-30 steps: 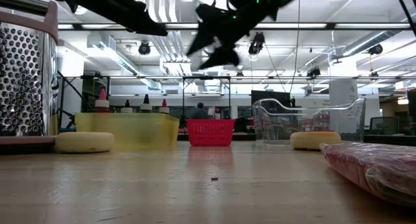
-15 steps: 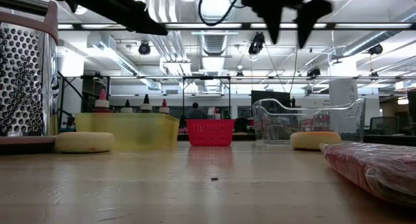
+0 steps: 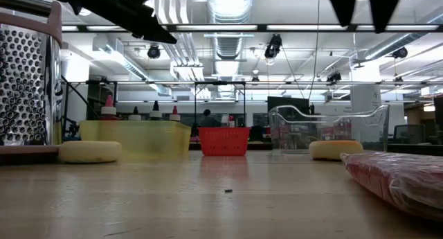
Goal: Pick & Place Food Item
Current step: Put the purple food coloring bottle into the yellow bin
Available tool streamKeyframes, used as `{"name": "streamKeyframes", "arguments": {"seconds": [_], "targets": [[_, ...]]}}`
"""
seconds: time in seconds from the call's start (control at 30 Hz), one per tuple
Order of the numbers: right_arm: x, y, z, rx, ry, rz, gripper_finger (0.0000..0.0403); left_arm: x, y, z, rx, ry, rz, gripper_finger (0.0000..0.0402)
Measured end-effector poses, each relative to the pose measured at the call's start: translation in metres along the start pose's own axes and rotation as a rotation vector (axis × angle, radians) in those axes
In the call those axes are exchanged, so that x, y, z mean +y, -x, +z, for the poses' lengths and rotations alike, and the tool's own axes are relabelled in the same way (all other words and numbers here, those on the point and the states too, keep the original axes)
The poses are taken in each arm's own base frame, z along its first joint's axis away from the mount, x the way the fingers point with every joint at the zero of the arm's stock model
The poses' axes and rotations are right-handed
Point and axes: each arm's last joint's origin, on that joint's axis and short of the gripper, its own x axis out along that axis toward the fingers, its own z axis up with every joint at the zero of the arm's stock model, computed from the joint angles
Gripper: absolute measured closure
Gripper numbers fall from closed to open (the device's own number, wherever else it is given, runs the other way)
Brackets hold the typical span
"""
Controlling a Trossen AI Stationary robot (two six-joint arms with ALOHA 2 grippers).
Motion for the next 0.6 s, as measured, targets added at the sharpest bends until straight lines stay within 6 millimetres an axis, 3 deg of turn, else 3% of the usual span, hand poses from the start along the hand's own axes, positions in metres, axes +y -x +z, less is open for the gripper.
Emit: {"name": "streamKeyframes", "arguments": {"seconds": [0.37,0.6], "targets": [[0.017,-0.026,-0.064,0.174,-0.179,-0.126,0.0078,-0.008,-0.004,-0.017,0.048,0.007,-0.021,0.0239],[0.033,-0.058,-0.079,0.181,-0.120,-0.225,0.0078,-0.006,-0.004,-0.014,0.007,0.007,-0.006,0.0239]]}}
